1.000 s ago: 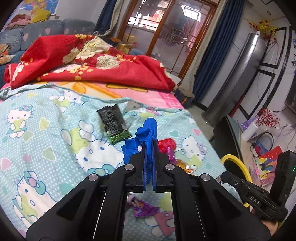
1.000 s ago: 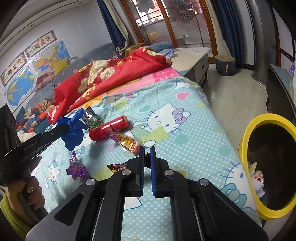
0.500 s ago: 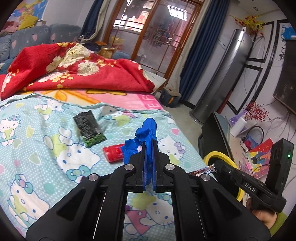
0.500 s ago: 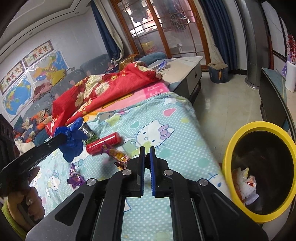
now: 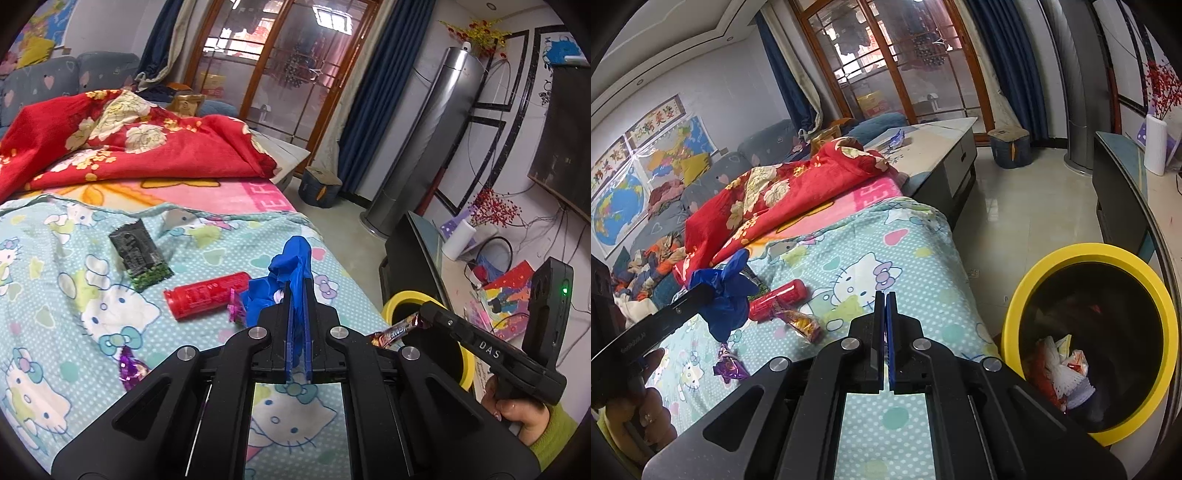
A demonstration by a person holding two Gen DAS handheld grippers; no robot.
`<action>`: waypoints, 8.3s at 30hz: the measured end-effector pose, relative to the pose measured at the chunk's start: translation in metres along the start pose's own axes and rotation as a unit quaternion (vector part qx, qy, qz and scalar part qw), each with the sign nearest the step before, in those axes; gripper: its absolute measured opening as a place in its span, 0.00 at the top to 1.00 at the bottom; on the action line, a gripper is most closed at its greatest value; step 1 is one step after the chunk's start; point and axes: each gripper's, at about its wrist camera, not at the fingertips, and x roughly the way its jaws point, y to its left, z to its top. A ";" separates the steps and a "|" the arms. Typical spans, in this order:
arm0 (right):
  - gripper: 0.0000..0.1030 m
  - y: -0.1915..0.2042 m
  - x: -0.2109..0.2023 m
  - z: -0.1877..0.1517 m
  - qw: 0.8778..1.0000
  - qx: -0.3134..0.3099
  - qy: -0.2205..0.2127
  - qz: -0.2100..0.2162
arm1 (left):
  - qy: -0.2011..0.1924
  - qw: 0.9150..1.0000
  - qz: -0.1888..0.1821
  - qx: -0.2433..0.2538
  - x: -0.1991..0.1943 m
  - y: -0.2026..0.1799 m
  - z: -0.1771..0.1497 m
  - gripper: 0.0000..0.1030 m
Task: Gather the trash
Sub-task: 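Carry the blue glove and brown wrapper in both grippers over the yellow bin, then open the left gripper over the bin while the right gripper releases its wrapper, then move both open grippers back to the trash on the bed, then grasp the yellow snack bag with the right gripper while the left grasps the purple wrapper, then carry the purple wrapper and yellow snack bag in both grippers over the yellow bin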
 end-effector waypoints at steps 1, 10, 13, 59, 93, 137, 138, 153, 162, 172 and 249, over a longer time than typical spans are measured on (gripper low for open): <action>0.99 -0.002 -0.001 0.000 1.000 0.000 -0.001 -0.002 | 0.001 1.000 -0.002 0.003 0.000 -0.002 -0.001 0.99; 0.99 -0.032 -0.014 0.008 0.999 0.021 -0.020 -0.032 | 0.013 0.999 -0.028 0.026 0.012 -0.029 -0.005 0.99; 0.99 -0.046 -0.020 0.010 0.998 0.031 -0.028 -0.045 | 0.018 0.998 -0.041 0.039 0.017 -0.042 -0.008 0.99; 0.99 -0.179 -0.061 0.010 0.977 0.134 -0.059 -0.153 | 0.111 0.963 -0.173 0.176 0.087 -0.186 -0.067 0.99; 0.55 -0.184 -0.066 0.008 0.976 0.144 -0.057 -0.152 | 0.101 0.975 -0.133 0.144 0.098 -0.169 -0.060 0.11; 0.41 -0.029 -0.023 0.008 0.999 -0.009 -0.031 -0.043 | -0.034 0.998 0.016 0.044 0.007 -0.035 -0.007 0.11; 0.41 -0.025 -0.021 0.007 0.999 -0.013 -0.028 -0.039 | -0.035 0.998 0.019 0.041 0.006 -0.032 -0.006 0.11; 0.40 0.042 0.020 -0.005 0.996 -0.082 0.019 0.013 | -0.051 0.996 0.077 -0.001 -0.025 0.031 -0.005 0.11; 0.41 0.075 0.062 -0.011 0.990 -0.126 0.061 0.035 | -0.039 0.993 0.111 -0.029 -0.036 0.069 -0.012 0.11; 0.41 0.096 0.107 -0.019 0.980 -0.166 0.103 0.036 | -0.012 0.991 0.117 -0.064 -0.037 0.099 -0.032 0.11; 0.82 -0.004 0.038 -0.024 0.997 -0.043 0.070 0.009 | 0.070 0.997 0.009 0.035 0.031 -0.013 -0.038 0.80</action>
